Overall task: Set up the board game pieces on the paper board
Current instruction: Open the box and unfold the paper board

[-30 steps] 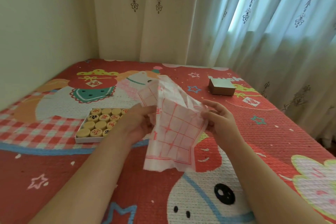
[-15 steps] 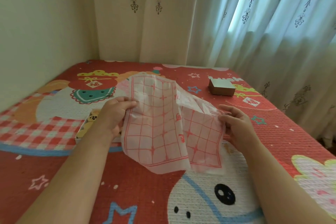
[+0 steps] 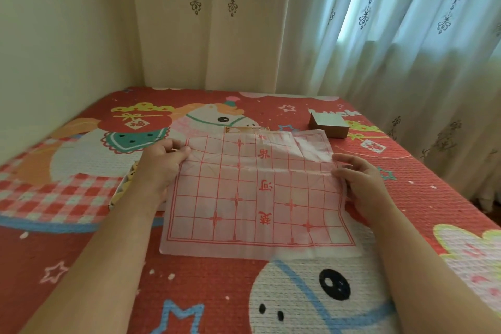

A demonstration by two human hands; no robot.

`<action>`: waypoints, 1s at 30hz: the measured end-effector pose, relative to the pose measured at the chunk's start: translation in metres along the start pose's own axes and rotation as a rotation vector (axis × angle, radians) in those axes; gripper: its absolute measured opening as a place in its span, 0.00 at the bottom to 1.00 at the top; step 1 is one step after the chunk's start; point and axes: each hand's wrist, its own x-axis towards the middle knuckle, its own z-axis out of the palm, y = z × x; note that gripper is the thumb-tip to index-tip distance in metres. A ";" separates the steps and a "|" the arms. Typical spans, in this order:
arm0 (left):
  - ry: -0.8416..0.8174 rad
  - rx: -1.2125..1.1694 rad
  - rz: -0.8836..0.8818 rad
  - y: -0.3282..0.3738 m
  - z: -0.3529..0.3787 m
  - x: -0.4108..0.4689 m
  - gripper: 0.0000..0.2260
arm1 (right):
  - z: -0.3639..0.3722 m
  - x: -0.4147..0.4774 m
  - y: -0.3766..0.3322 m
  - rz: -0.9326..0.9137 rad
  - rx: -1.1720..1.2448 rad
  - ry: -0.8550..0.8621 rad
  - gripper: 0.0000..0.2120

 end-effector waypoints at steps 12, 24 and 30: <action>-0.044 0.229 -0.076 -0.014 0.006 0.003 0.23 | -0.015 0.002 0.009 0.029 -0.062 0.119 0.11; -0.437 0.900 0.501 -0.002 0.080 -0.108 0.21 | -0.039 -0.045 0.016 -0.004 -0.461 0.288 0.09; -0.707 1.259 0.337 -0.021 0.085 -0.130 0.38 | -0.045 -0.056 -0.003 -0.141 -0.950 0.392 0.15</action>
